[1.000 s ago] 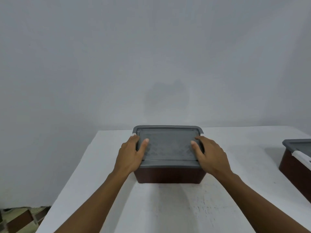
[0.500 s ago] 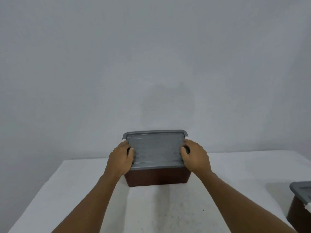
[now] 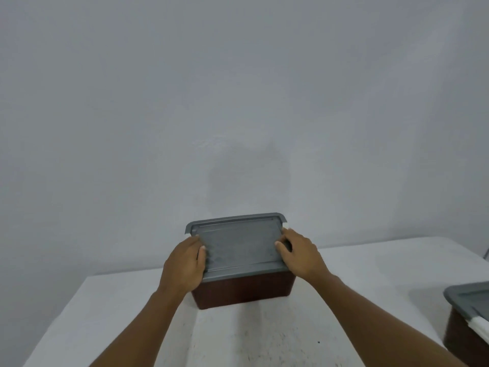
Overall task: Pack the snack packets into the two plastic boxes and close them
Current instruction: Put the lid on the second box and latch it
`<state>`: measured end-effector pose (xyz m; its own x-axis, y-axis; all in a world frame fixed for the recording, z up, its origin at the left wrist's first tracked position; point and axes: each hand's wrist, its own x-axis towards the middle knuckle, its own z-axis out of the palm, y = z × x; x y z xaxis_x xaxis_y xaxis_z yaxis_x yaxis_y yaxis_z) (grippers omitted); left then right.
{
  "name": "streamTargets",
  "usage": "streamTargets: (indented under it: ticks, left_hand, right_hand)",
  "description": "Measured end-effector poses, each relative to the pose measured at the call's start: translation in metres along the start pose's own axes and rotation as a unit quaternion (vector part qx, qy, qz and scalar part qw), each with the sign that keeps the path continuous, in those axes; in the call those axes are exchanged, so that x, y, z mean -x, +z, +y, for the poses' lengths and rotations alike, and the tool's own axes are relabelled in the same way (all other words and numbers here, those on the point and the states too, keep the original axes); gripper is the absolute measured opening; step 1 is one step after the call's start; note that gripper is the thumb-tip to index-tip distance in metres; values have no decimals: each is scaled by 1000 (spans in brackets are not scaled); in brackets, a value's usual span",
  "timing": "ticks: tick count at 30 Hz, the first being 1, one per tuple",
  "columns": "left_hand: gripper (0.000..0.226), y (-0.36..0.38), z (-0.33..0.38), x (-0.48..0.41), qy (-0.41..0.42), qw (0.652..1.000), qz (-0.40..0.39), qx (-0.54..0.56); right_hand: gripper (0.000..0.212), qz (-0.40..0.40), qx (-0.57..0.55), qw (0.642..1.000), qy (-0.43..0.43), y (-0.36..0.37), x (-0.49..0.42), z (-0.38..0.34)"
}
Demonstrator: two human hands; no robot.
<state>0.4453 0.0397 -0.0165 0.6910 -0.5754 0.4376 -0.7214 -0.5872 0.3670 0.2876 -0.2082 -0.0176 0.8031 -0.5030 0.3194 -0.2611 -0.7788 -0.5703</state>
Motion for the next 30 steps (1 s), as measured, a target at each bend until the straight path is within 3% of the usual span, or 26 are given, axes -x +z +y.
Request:
streamTargets:
  ticks: [4,10,16,19,22,24,26,30]
  left_hand:
    - [42,-3,31,4,36,997,-59,-38]
    - [83,52,149,24,129,985,-109,-42]
    - [57,100,241,48,24,992,-104,-61]
    - [49,116,289,70,0,987,-155,43]
    - [41,122,360,99,-31,949,-252,185]
    - [40,123,407,117,-90,903,-280,314]
    - [39,126,441,130,-172,853,-266,415]
    - [41,138,469,139,-292,809,-180,477]
  right_hand:
    - [34,-39,56,997,-36,-36,38,9]
    - [40,7,222,975,20,-123,114,63]
    - [32,34,207,974,86,-224,188,158]
    - [38,31,213,971,107,-262,209,208]
    - [42,4,242,956,167,-296,219,244]
    - [41,-14,263,946,187,-315,224,257]
    - [41,-30,267,944,190,-329,228,268]
    - [44,-61,241,954,169,-340,235,281]
